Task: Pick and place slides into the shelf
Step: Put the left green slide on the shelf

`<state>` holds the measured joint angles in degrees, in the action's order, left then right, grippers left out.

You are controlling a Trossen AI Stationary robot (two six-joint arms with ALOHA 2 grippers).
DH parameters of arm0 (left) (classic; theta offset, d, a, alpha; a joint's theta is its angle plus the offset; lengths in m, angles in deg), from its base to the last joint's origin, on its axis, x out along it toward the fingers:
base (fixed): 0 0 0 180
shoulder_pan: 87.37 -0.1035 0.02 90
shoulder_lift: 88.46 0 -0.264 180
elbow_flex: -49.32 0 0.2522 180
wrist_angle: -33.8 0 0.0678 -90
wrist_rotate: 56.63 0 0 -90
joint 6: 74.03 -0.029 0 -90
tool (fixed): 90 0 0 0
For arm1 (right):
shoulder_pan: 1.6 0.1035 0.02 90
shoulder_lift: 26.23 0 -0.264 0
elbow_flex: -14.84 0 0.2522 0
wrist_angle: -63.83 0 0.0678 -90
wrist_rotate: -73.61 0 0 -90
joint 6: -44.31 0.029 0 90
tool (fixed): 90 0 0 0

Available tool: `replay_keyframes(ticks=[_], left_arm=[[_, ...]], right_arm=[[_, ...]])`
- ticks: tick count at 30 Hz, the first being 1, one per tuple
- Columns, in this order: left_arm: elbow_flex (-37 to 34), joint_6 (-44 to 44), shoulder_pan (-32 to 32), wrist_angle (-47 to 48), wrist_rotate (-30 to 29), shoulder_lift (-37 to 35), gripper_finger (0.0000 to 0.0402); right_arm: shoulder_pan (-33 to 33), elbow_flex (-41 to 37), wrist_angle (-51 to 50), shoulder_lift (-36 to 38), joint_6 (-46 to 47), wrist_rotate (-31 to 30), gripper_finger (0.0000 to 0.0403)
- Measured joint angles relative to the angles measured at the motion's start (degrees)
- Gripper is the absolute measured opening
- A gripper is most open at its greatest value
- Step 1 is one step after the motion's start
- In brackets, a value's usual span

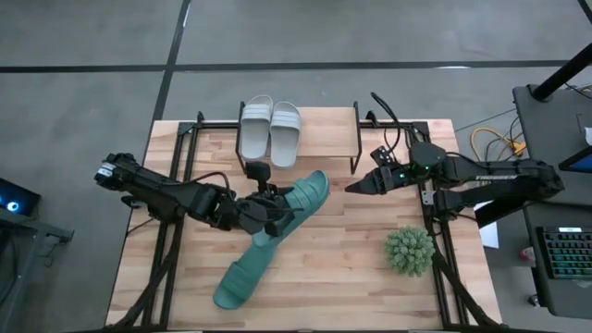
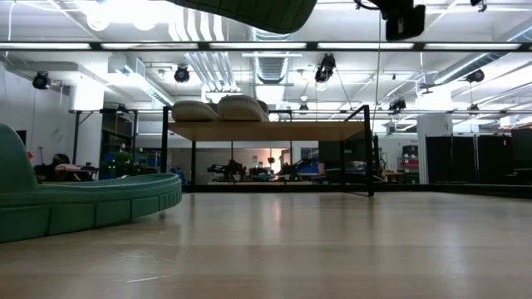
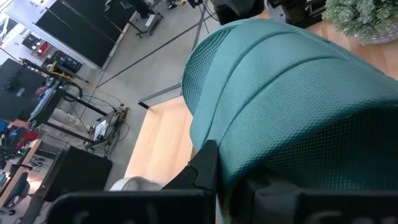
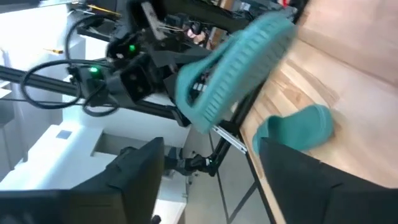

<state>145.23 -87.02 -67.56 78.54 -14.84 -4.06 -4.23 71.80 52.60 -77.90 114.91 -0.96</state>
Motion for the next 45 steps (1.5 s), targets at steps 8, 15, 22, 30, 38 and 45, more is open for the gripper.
replay_keyframes(ticks=[8, 15, 22, 30, 38, 45], left_arm=[[0.0, -2.65, -0.05, -0.13, 0.0, 0.0, 0.0], [0.0, -2.81, -0.26, -0.62, -0.01, 0.0, 0.0], [0.0, -2.81, -0.26, -0.59, 0.0, 0.0, 0.0], [0.0, -2.85, -0.33, -0.47, -0.02, 0.0, 0.0], [0.0, -5.09, -0.28, -0.33, -0.17, 0.0, 0.0], [0.0, -6.1, -0.31, -0.55, -0.79, 0.0, 0.0]], right_arm=[[-0.01, 3.97, -0.48, -5.31, -3.55, -0.45, 0.0321], [-1.65, 4.65, -0.24, -10.49, -0.45, -0.49, 0.0325], [-3.78, 7.38, -0.09, -14.23, -0.59, -0.54, 0.0323], [-3.78, 12.23, -0.83, -18.14, -1.67, -0.43, 0.0322], [-3.78, 13.73, -1.65, -20.88, 1.4, -0.47, 0.0314], [-3.76, 13.68, -2.63, -20.8, 3.07, -0.43, 0.029]])
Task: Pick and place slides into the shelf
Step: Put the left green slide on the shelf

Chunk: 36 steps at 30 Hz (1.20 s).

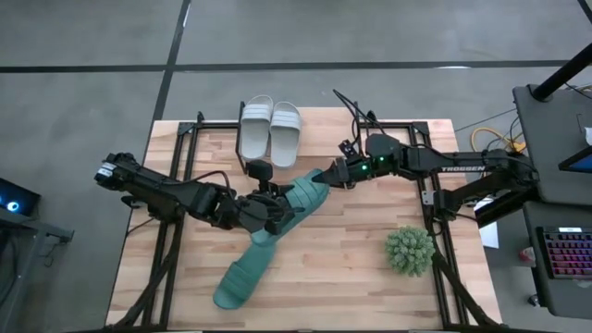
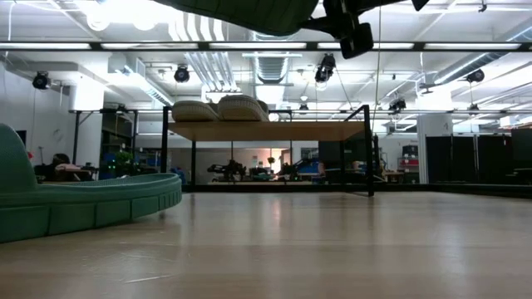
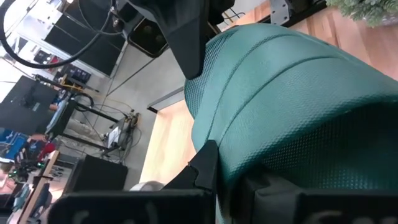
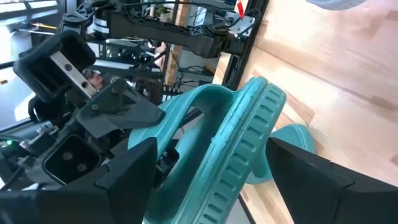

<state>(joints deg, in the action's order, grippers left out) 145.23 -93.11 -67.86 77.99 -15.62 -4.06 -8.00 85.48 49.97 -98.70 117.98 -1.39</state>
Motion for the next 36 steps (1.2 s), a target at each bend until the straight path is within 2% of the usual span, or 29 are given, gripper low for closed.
replay_keyframes(ticks=[18, 30, 36], left_arm=[[0.0, -4.41, -0.01, 0.02, -1.3, 0.0, 0.0], [-0.02, -4.41, 0.0, 0.06, -1.29, 0.0, 0.0], [-0.02, -4.41, 0.0, 0.06, -1.24, 0.0, 0.0]], right_arm=[[0.13, -0.09, -3.2, 0.05, 4.65, 0.25, 0.0274], [0.13, -0.09, -5.4, 0.07, 4.89, 0.44, 0.0243], [0.13, -0.09, -5.55, 0.07, 3.39, 1.54, 0.0207]])
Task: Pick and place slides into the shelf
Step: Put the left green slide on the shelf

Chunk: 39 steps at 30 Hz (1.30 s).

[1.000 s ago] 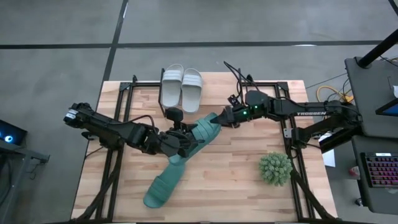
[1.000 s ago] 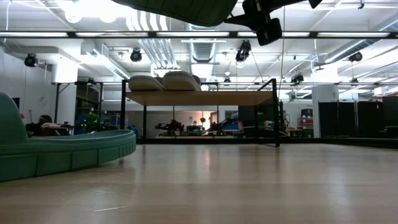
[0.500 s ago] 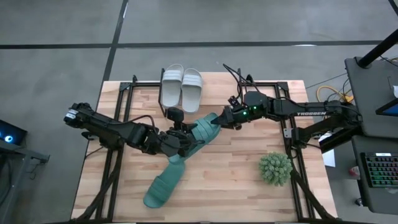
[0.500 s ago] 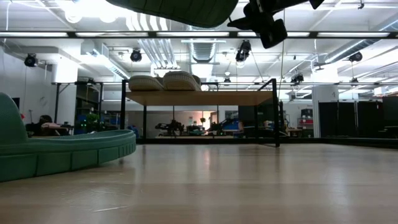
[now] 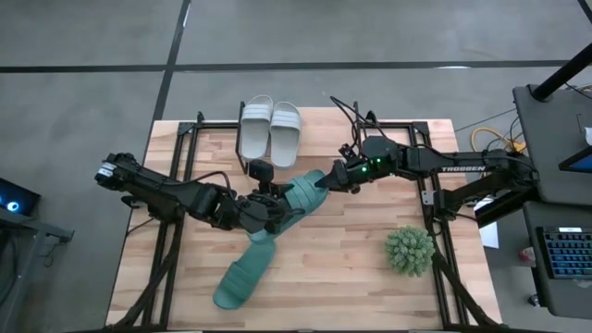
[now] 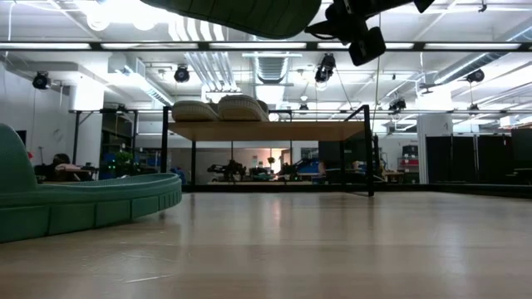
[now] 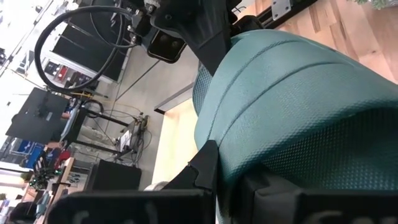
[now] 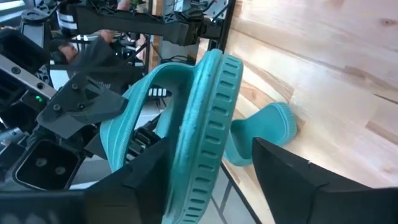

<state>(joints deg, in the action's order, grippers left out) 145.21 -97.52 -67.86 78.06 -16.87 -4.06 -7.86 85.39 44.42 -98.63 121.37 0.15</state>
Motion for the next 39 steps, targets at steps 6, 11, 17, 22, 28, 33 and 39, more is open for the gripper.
replay_keyframes(ticks=[6, 11, 17, 22, 28, 33, 39], left_arm=[[-0.02, 0.0, 0.0, -0.01, 0.03, 0.02, 0.0], [-0.02, -0.02, 0.04, -0.09, 0.09, 0.07, 0.0], [-0.02, 0.0, 0.04, -0.11, 0.04, 0.07, 0.0], [-0.02, 0.02, 0.04, -0.1, 0.0, 0.07, 0.0], [-0.02, 0.15, 0.04, -0.12, 0.24, 0.07, 0.0008], [-0.02, 0.63, 0.04, -0.22, 0.41, 0.07, 0.0029], [-0.02, 0.77, 0.02, 0.02, 0.57, 0.0, 0.007]], right_arm=[[0.0, 0.0, 0.0, 0.01, -1.8, 0.95, 0.0135], [-0.02, 0.0, -0.35, 0.01, -4.28, 2.55, 0.0047], [-0.02, 0.0, -0.19, 0.01, -6.53, 2.72, 0.0032], [-0.02, 0.0, -0.09, 0.01, -7.07, 2.76, 0.0032], [-0.02, 0.0, 0.06, 0.01, -7.46, 2.82, 0.0032], [-0.02, 0.0, 0.07, 0.01, -7.97, 2.85, 0.0032], [-0.04, -0.04, -0.01, 0.34, -8.57, 2.87, 0.0032]])
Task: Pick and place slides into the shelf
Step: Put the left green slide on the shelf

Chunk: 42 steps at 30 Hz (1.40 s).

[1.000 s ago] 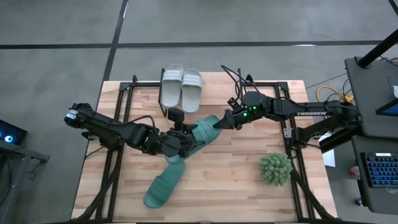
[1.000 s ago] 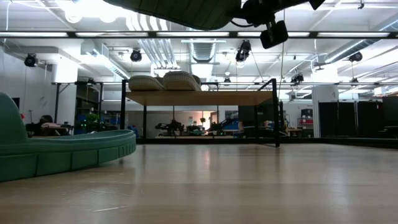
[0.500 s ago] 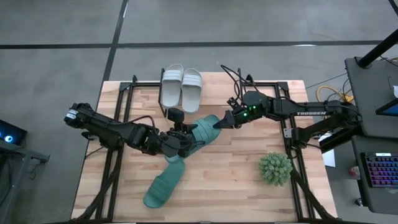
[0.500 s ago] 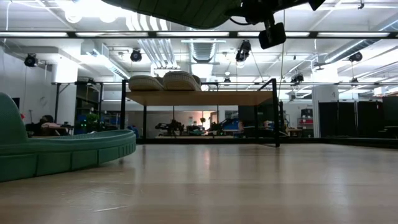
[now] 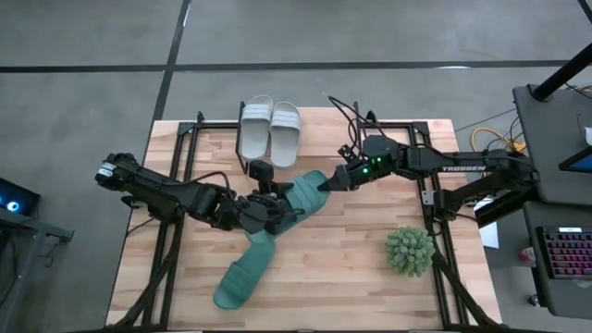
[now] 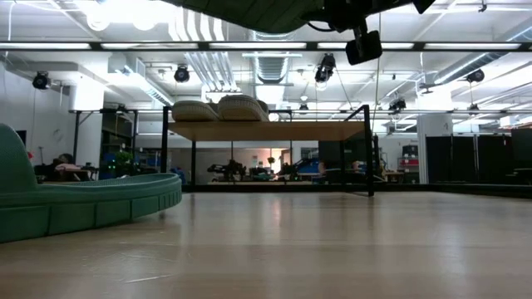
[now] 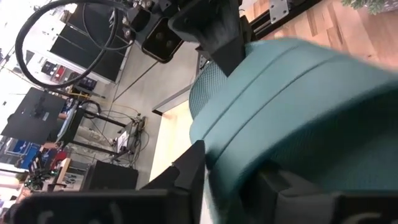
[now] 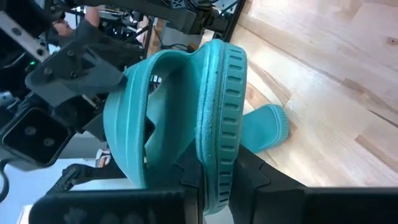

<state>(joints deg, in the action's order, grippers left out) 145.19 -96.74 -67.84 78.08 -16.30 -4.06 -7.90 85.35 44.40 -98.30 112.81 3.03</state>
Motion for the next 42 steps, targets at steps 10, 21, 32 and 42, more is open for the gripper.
replay_keyframes(ticks=[10, 21, 32, 42], left_arm=[[0.0, 0.1, -0.04, 0.44, -0.36, -0.04, 0.0125], [0.0, 11.93, -0.04, 7.48, -0.31, -2.86, 0.0126], [0.02, 26.28, 0.28, 8.93, 0.07, -10.24, 0.0126], [0.02, 35.91, 0.24, 5.98, -0.26, -12.46, 0.0126]], right_arm=[[0.04, 0.0, -1.35, 2.44, -1.43, -1.29, 0.0032], [-0.46, 0.0, -6.38, 5.63, -4.55, -5.82, 0.0032], [-1.23, 0.0, -13.56, 12.2, -10.81, -16.69, 0.0032], [-0.76, 0.0, -11.73, 17.63, -17.27, -29.63, 0.0032]])
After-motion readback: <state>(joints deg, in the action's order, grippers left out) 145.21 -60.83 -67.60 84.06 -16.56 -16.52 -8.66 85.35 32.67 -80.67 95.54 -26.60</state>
